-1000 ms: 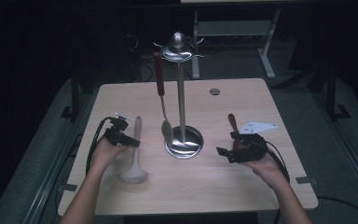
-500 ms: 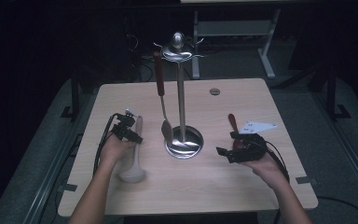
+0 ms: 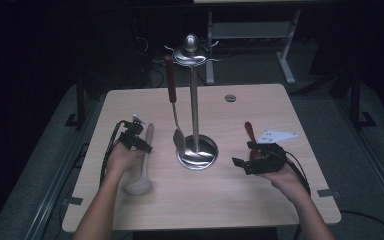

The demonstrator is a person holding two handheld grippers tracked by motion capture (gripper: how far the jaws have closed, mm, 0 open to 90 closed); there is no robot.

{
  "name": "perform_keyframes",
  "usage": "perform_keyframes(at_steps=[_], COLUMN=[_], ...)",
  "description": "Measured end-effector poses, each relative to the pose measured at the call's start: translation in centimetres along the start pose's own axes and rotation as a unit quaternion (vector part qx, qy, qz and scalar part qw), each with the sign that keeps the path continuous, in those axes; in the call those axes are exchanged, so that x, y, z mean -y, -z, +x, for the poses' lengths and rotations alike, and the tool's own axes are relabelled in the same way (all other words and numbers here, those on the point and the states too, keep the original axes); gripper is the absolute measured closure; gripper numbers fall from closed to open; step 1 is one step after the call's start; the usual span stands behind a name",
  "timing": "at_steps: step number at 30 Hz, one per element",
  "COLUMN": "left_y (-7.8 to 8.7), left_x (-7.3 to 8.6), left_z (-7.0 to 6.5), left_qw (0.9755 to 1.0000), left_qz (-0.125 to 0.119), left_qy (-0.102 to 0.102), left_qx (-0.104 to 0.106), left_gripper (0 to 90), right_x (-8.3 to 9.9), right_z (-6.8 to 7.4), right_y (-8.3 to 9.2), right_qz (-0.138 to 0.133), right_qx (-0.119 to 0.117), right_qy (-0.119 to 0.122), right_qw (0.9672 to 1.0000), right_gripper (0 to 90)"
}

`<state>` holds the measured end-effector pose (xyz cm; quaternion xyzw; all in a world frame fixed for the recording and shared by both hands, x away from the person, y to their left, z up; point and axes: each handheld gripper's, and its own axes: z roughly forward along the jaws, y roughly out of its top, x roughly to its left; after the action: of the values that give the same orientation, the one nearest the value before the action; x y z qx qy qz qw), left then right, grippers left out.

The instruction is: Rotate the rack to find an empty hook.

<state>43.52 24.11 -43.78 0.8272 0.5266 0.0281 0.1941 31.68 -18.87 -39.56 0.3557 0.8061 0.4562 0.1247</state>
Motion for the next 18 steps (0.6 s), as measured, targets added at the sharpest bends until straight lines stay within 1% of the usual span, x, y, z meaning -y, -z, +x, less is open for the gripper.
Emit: perform_keyframes(at_steps=[3, 4, 6, 8, 11, 14, 15, 16, 18], left_y=[0.0, 0.1, 0.0, -0.1, -0.5, -0.8, -0.9, -1.0, -1.2], left_x=[-0.1, -0.2, -0.3, -0.6, -0.9, -1.1, -1.1, -1.1, -1.1], left_z=[0.2, 0.3, 0.1, -0.3, -1.4, -2.9, -3.5, -4.0, -4.6], left_qw=[1.0, 1.0, 0.9999, 0.9998, 0.9993, 0.9986, 0.9977, 0.9973, 0.997], left_qz=[0.0, 0.006, 0.011, 0.017, 0.022, 0.023, 0.026, 0.026, 0.023], left_qy=[0.004, 0.001, -0.001, -0.01, -0.028, -0.046, -0.061, -0.068, -0.074], left_qx=[0.005, 0.005, 0.008, 0.007, 0.012, 0.013, 0.012, 0.009, -0.002], left_gripper=[64.8, 65.0, 65.6, 66.2, 67.8, 69.5, 70.1, 70.7, 71.1], right_x=[0.0, 0.0, 0.0, 0.0, 0.1, 0.1, 0.1, 0.0, 0.0], right_z=[0.0, -0.1, -0.2, -0.2, -0.2, -0.2, -0.2, -0.2, -0.2], right_y=[0.1, 0.1, 0.1, 0.1, 0.0, -0.1, -0.1, -0.1, 0.0], right_qz=[0.0, 0.0, -0.002, 0.0, 0.001, 0.001, 0.001, 0.001, 0.0], right_qx=[0.002, 0.002, 0.002, 0.003, 0.001, 0.001, 0.0, 0.0, 0.0], right_qy=[-0.004, -0.005, -0.003, -0.004, -0.004, -0.004, -0.004, -0.004, -0.005], right_qw=[1.0, 1.0, 1.0, 1.0, 1.0, 1.0, 1.0, 1.0, 1.0], right_gripper=[16.1, 16.1, 16.1, 16.1, 16.1, 16.1, 16.1, 16.1, 16.1])
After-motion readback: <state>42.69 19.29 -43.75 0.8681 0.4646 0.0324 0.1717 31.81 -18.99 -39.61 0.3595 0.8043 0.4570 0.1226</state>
